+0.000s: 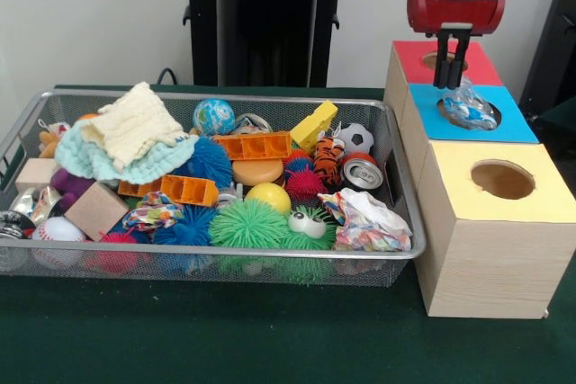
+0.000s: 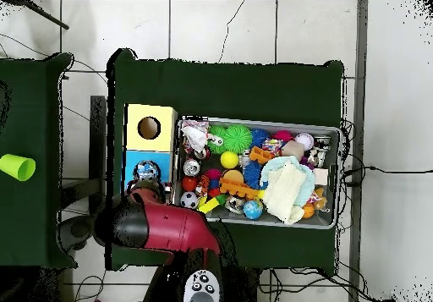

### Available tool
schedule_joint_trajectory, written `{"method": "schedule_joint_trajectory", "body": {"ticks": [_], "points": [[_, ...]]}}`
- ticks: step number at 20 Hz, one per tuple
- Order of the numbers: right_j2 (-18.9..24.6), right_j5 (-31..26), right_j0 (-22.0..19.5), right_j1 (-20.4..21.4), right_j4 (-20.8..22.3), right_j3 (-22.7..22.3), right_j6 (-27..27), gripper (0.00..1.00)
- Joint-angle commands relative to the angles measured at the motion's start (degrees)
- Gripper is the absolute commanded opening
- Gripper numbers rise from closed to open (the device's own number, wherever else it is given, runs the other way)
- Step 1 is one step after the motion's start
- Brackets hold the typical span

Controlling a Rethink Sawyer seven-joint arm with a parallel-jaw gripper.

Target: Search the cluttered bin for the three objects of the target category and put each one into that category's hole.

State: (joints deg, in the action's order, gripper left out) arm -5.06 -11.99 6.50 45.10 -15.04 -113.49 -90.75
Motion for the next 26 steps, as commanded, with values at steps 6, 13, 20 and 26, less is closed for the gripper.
{"method": "schedule_joint_trajectory", "body": {"ticks": [6, 13, 20, 26], "points": [[2.2, -1.5, 0.9, -2.3, -2.4, 1.2, -13.3, 0.0], [2.1, -1.6, 0.7, -2.3, -2.0, 1.3, -12.8, 0.0], [2.4, -4.6, -1.6, 1.1, -0.2, 0.0, -9.7, 0.0], [2.2, -8.8, -3.2, 4.5, 0.5, -0.4, -7.8, 0.0]]}}
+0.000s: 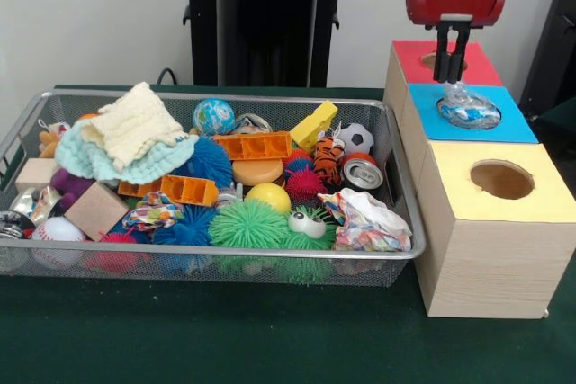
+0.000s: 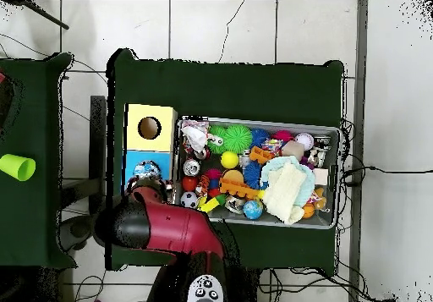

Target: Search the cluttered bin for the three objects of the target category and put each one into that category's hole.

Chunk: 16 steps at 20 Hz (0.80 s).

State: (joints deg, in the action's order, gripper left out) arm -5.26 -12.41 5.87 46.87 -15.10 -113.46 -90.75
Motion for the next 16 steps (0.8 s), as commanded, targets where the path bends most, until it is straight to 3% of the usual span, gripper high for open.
{"method": "schedule_joint_trajectory", "body": {"ticks": [1, 10, 16], "points": [[2.2, -9.2, -2.7, 3.3, 0.6, -0.3, -7.6, 0.0], [0.0, -17.3, -2.1, 7.0, 1.6, 1.8, -7.8, 0.0], [0.0, -16.5, -1.1, 5.6, 1.2, 2.8, -9.7, 0.0]]}}
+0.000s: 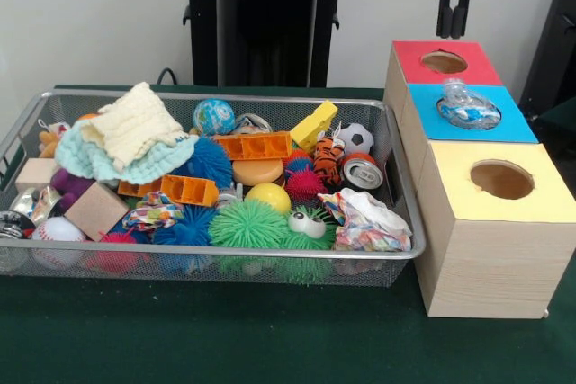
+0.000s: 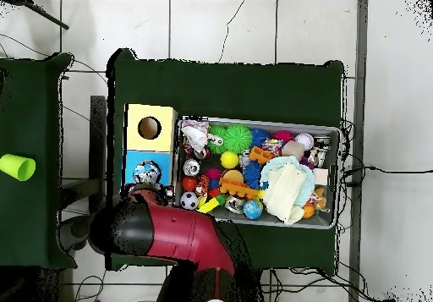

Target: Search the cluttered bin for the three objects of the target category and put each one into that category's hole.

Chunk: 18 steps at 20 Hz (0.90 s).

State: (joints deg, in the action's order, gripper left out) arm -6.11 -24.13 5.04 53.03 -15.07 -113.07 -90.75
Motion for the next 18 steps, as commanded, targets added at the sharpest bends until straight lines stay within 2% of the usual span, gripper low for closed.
{"method": "schedule_joint_trajectory", "body": {"ticks": [1, 12, 18], "points": [[0.8, -4.6, 0.0, -0.8, 1.0, 2.5, -10.1, 0.0], [1.2, -0.5, 1.6, -4.8, -0.2, 3.9, -12.3, 0.0], [0.7, 0.1, 2.6, -5.5, -0.3, 4.3, -12.7, 0.0]]}}
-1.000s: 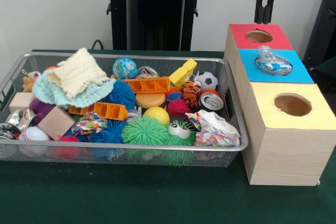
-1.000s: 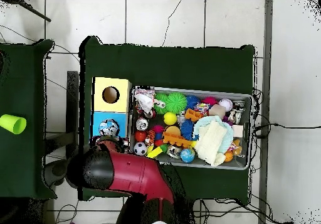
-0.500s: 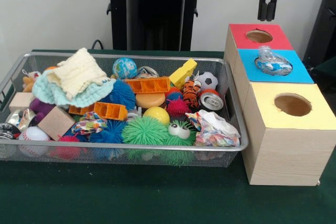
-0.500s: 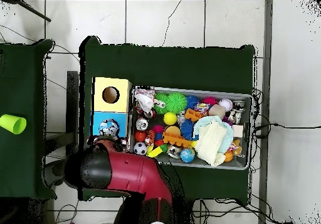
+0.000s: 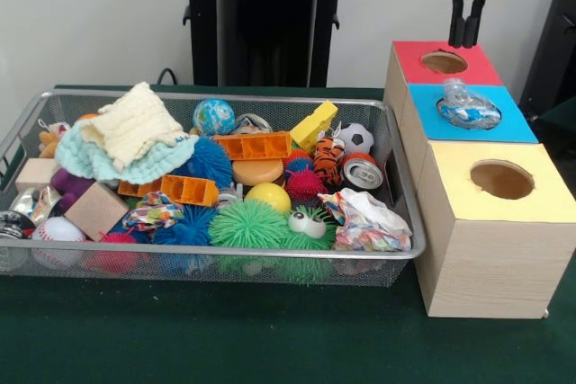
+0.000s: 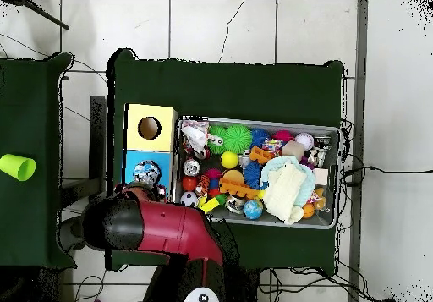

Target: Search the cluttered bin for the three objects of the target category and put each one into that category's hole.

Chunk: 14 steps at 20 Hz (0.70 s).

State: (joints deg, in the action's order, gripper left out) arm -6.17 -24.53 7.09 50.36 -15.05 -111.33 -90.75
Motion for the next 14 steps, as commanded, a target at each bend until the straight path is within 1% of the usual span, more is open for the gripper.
{"method": "schedule_joint_trajectory", "body": {"ticks": [1, 7, 14], "points": [[0.7, 0.6, 0.5, -2.8, -0.2, 2.4, -12.6, 0.0], [1.0, 2.6, 0.0, -3.3, -0.3, 1.5, -12.1, 0.0], [1.3, 4.9, -0.2, -4.6, 0.2, 1.5, -11.7, 0.0]]}}
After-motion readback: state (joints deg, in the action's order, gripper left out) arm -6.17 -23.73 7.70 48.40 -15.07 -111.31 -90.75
